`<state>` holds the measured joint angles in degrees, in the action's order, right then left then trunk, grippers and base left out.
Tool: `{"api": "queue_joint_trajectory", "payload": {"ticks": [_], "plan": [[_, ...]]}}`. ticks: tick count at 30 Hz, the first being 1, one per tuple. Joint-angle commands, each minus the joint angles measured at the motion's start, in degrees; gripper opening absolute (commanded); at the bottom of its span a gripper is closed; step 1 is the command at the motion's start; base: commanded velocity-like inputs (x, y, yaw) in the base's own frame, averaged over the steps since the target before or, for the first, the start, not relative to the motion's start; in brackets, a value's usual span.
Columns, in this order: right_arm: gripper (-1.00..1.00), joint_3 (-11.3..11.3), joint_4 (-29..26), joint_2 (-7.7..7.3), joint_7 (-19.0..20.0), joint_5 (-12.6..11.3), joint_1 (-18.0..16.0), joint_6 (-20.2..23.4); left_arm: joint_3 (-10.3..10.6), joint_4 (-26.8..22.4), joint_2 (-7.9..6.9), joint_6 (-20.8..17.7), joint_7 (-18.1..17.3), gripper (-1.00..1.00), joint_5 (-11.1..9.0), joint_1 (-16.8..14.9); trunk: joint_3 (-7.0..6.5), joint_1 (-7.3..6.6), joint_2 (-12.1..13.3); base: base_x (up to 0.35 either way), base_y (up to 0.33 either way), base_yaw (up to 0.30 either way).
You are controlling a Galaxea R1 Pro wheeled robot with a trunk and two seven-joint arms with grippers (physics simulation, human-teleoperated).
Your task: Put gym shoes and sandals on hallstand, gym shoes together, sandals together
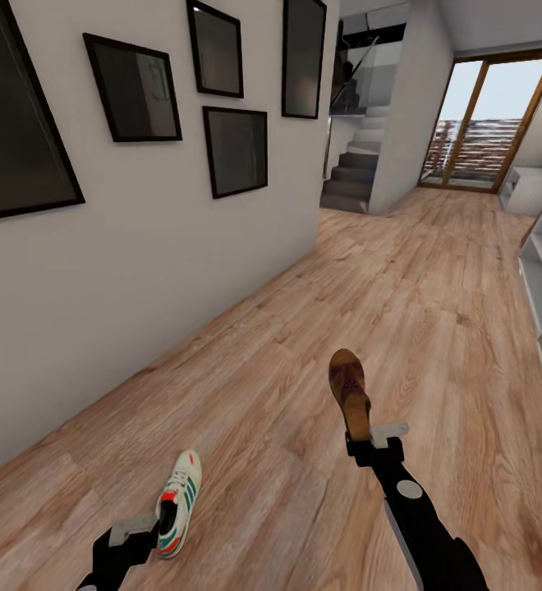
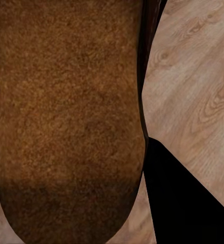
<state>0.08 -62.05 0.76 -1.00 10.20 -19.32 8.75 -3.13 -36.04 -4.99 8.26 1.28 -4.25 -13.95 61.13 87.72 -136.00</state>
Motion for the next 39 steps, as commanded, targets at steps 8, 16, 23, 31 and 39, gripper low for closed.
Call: {"api": "queue_joint_trajectory", "payload": {"ticks": [8,16,23,31,39], "plan": [[-1.0,0.01,-0.19,0.03,-0.05,0.47,-0.01,0.39,0.14,-0.24,0.13,0.25,-0.2,1.0,-0.56,-0.02,0.05,0.0,-0.02,0.228,0.0,0.0],[-1.0,-1.98,-0.27,0.03,-0.05,0.49,-0.01,0.39,0.13,-0.51,0.07,0.42,-0.18,1.0,-0.53,-0.02,0.05,0.0,-0.02,0.048,0.0,0.0],[-1.0,-2.4,-0.58,0.11,-0.05,0.52,-0.01,0.39,0.23,-0.61,0.07,0.39,-0.53,1.0,-0.57,-0.04,0.05,0.0,-0.02,0.001,0.0,-0.134],[-1.0,-2.45,-0.62,0.11,-0.05,0.53,-0.01,0.39,0.3,-2.98,0.1,-0.26,-3.34,1.0,-0.49,-0.11,1.49,1.54,-2.82,0.0,0.0,-0.062],[-1.0,-2.45,-0.54,0.23,-0.05,0.53,-0.01,0.39,0.02,-3.0,-0.29,-0.09,-3.63,1.0,-0.85,-0.11,3.59,3.3,-6.03,0.0,0.0,-0.077]]}}
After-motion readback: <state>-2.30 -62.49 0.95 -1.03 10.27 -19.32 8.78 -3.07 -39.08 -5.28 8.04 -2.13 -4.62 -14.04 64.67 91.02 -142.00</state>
